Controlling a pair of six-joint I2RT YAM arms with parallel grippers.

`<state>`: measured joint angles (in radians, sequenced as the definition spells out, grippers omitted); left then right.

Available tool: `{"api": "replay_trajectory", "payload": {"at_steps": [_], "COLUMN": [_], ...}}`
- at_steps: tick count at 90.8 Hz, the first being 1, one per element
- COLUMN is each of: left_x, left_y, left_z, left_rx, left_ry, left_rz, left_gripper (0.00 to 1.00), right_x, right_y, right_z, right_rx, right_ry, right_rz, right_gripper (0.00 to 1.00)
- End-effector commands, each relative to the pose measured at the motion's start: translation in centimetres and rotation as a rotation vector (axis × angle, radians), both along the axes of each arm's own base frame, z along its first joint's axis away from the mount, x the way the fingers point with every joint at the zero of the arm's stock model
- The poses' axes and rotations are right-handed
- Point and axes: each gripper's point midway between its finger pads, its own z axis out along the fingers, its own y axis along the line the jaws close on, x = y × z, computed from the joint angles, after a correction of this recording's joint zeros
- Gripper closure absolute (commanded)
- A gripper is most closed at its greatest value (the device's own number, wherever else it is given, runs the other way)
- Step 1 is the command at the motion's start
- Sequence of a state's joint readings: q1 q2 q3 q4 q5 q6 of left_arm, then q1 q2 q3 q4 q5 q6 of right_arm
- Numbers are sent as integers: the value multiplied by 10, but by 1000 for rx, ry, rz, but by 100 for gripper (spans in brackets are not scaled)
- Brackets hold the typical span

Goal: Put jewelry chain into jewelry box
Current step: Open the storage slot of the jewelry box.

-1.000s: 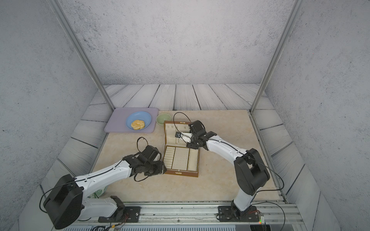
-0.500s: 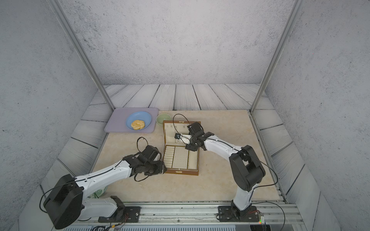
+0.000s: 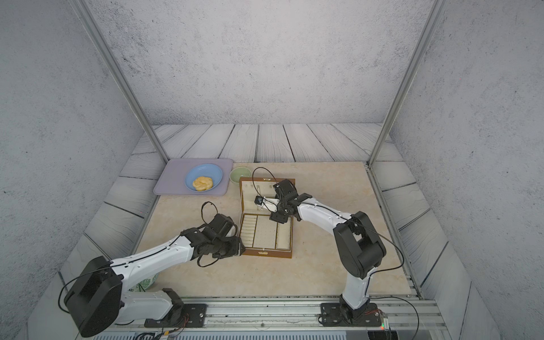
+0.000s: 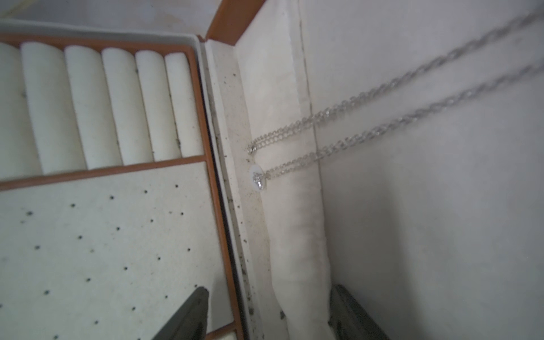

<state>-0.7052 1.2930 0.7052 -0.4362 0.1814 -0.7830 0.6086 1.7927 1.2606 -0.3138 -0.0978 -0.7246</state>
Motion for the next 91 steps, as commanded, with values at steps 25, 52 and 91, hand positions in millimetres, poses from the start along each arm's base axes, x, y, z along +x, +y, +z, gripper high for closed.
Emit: {"api": "replay_trajectory", "payload": {"at_steps": [25, 52, 91], "left_x": [-17, -18, -18], "left_y": [22, 24, 24], "left_z": [-22, -23, -23], "left_rx": [108, 117, 115], "left_ry": [72, 74, 74], "left_rz": [6, 9, 10], "left_gripper": [45, 45, 45], "right_x": [13, 19, 18], "right_y": [18, -16, -43], "right_z": [-4, 1, 2], "right_rx": [29, -15, -27], "right_ry": [0, -65, -50], "right_rz": [10, -53, -78], "right_gripper": [32, 32, 32]}}
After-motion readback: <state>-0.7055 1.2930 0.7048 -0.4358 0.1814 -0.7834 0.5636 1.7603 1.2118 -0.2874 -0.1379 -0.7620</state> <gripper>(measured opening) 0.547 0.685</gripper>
